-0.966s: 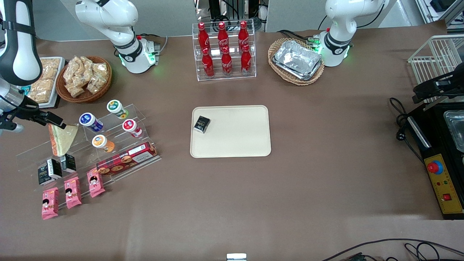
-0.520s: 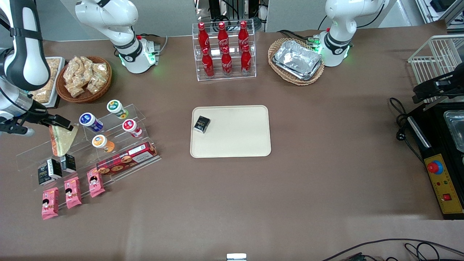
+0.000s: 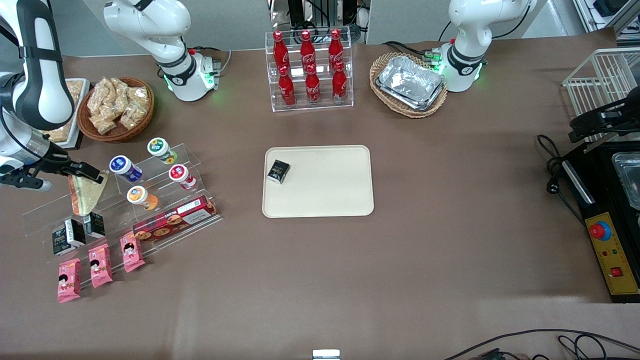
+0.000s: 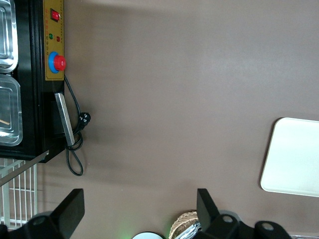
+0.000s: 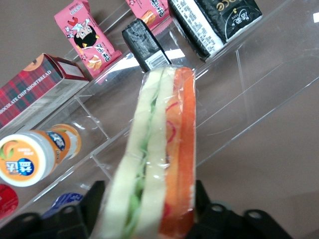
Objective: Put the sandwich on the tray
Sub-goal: 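Close the right gripper on the wrapped sandwich, then lift the sandwich out of the rack and carry it toward the cream tray, then lower the held sandwich onto the cream tray beside the black box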
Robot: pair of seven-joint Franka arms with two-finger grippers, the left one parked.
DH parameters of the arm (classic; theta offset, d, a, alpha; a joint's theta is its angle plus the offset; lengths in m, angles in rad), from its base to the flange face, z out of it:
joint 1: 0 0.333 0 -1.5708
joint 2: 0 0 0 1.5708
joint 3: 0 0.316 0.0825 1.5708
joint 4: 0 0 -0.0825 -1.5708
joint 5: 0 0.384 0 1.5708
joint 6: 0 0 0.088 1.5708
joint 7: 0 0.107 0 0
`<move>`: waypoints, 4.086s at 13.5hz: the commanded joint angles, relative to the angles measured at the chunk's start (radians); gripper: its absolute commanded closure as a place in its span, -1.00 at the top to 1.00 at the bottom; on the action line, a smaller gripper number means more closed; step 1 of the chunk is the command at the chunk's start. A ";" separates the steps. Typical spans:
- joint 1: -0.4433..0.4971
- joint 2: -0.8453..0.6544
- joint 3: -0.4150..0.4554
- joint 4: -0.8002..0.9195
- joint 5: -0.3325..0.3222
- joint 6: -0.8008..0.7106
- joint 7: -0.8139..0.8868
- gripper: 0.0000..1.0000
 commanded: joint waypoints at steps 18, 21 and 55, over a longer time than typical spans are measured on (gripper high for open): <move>0.010 -0.027 0.087 0.491 0.013 -0.568 0.109 -1.00; 0.010 -0.025 0.226 0.516 0.008 -0.575 0.335 -1.00; 0.646 0.745 0.564 0.691 -0.251 0.217 2.461 -1.00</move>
